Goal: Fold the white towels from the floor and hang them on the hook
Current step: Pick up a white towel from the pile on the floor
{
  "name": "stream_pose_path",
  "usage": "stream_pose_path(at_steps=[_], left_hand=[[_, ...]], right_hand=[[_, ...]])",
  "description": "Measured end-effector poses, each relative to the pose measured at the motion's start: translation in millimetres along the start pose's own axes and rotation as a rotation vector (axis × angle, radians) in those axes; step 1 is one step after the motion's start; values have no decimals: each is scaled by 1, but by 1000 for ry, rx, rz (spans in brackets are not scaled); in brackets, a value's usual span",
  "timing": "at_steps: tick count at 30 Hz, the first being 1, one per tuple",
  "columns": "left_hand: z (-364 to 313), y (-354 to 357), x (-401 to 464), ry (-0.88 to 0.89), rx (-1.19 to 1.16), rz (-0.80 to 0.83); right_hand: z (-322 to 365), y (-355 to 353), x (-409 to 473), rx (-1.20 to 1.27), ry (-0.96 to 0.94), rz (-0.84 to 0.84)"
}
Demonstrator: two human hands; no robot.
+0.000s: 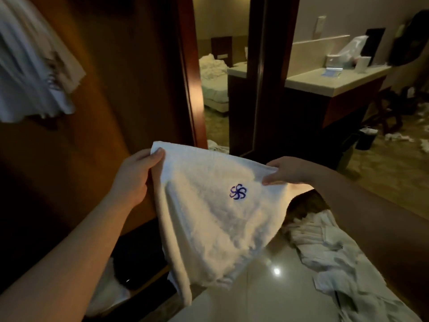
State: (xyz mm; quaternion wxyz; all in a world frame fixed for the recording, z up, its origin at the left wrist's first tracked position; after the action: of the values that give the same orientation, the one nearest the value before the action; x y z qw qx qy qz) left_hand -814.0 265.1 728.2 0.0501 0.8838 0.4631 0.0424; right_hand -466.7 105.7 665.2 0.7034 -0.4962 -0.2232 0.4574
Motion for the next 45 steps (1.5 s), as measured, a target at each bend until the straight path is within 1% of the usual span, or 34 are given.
stream_pose_path(at_steps=[2, 5, 8, 12, 16, 19, 21, 24, 28, 30, 32, 36, 38, 40, 45], left_hand=[[-9, -41, -22, 19, -45, -24], [-23, -106, -50, 46, -55, -60], [-37, -165, -71, 50, -61, -96], [-52, -225, -94, 48, -81, -139], [-55, -271, -111, 6, -175, -258], [-51, -296, -124, 45, -236, -333], [-46, -302, -137, 94, -250, -344], [-40, -299, -161, 138, -260, -376], [-33, -282, -198, 133, -161, -380], [-29, -273, -214, 121, -130, -385], [-25, -265, -226, 103, -46, -408], [-24, -252, -242, 143, -28, -363], [-25, -249, -246, 175, -6, -327], [-25, -246, -250, 194, -37, -284], [-24, -239, -253, 223, -122, -222]], right_hand=[[24, 27, -8, -69, 5, -11], [62, 71, -28, -99, 20, 45], [97, 106, -44, -176, -1, -25], [147, 136, -68, -26, 30, -87], [210, 140, -87, 46, -64, -103], [262, 139, -103, 136, -134, -75], [297, 142, -117, 263, -183, -16], [347, 149, -143, 518, -297, 116], [407, 164, -178, 826, -436, 228], [431, 168, -192, 833, -448, 206], [446, 167, -203, 803, -468, 177], [455, 165, -221, 750, -607, 248], [454, 164, -226, 633, -628, 173], [455, 162, -230, 577, -635, 79], [463, 162, -237, 637, -598, -83]])
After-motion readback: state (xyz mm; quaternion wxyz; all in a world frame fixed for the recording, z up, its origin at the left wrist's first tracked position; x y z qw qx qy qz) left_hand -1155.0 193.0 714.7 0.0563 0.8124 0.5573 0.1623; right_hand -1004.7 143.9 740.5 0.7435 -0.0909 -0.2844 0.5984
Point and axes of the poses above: each hand's wrist, its own x-axis towards the middle knuckle, its own y-axis out of the palm, z = x × y, the point moved 3 cm from there along x, towards the middle knuckle, and after that the axes turned 5 degrees about -x, right-handed, at the moved point
